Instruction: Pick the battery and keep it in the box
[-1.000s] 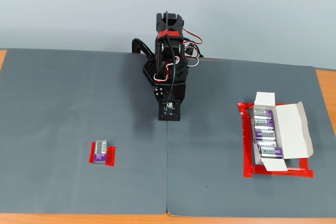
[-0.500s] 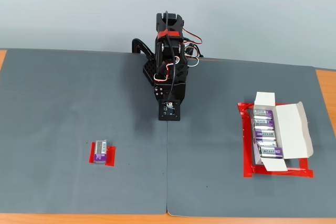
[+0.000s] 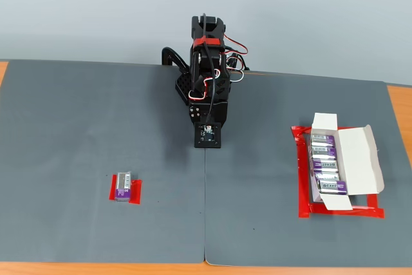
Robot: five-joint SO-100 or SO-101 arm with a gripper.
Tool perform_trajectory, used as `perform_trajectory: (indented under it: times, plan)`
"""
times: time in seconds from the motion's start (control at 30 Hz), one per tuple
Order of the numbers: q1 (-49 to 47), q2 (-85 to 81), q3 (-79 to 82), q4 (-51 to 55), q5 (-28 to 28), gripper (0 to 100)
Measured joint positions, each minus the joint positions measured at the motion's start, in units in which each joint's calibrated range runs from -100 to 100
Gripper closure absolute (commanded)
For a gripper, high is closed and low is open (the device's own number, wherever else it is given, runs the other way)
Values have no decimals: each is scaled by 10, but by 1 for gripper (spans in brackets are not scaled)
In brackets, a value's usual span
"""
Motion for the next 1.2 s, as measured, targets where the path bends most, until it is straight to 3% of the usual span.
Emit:
perform_trajectory:
  times: [1.2]
  plan:
    - [-16, 21, -9, -2, 1, 98]
